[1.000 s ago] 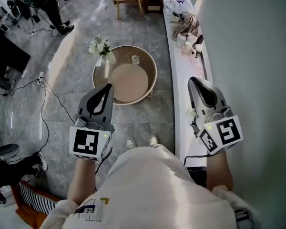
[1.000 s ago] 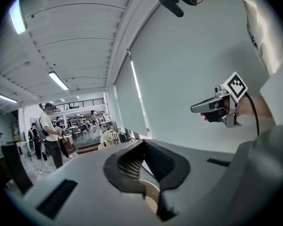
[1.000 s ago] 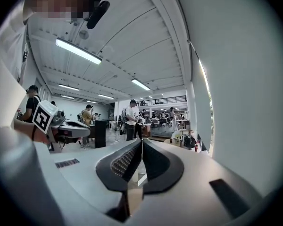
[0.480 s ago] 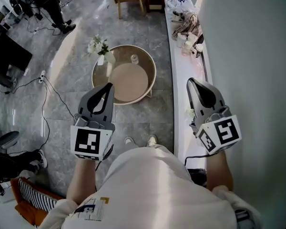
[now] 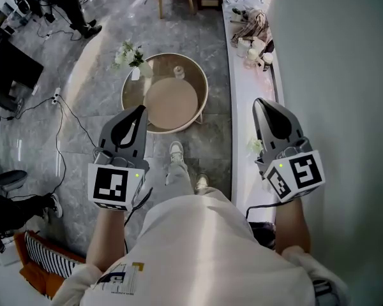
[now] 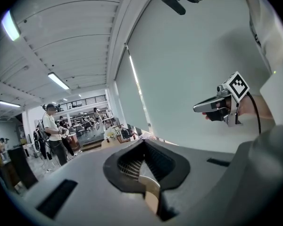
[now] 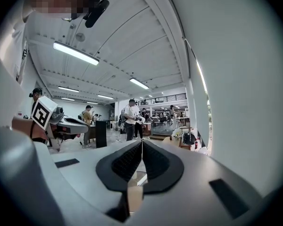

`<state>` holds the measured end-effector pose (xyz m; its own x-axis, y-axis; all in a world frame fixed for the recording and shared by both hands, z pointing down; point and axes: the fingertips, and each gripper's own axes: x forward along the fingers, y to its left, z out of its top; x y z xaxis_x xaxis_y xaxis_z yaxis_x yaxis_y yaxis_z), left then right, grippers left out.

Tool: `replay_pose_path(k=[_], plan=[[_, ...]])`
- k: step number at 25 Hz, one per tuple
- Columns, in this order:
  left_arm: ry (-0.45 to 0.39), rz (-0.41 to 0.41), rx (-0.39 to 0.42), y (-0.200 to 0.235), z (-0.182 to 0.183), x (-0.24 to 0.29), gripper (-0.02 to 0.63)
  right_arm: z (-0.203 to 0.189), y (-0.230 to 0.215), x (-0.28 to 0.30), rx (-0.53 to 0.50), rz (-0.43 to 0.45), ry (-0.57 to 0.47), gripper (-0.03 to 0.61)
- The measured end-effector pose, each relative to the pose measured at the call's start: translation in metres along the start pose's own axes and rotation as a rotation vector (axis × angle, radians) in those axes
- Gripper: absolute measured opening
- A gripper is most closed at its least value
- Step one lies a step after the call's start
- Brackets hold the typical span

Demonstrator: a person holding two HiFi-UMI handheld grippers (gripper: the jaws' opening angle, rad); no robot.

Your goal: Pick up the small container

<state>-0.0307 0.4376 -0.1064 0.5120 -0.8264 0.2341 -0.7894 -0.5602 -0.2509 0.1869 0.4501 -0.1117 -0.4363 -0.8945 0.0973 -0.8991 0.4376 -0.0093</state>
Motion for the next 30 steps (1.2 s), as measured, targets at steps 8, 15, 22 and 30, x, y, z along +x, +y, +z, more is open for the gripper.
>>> replay_pose_path(k=[8,15,22,30], plan=[[-0.018,0.004,-0.012,0.010,-0.010,0.006,0.008,-0.003,0.005,0.008,-0.022,-0.003,0.003,0.011],[-0.026,-0.002,-0.027,0.027,-0.014,0.014,0.008,0.004,0.010,0.026,-0.048,0.001,0.012,0.011],[-0.017,-0.019,-0.044,0.051,-0.023,0.045,0.008,0.000,0.005,0.064,-0.046,0.004,0.050,0.011],[-0.010,-0.042,-0.054,0.093,-0.029,0.094,0.008,-0.004,0.000,0.130,-0.053,0.016,0.081,0.011]])
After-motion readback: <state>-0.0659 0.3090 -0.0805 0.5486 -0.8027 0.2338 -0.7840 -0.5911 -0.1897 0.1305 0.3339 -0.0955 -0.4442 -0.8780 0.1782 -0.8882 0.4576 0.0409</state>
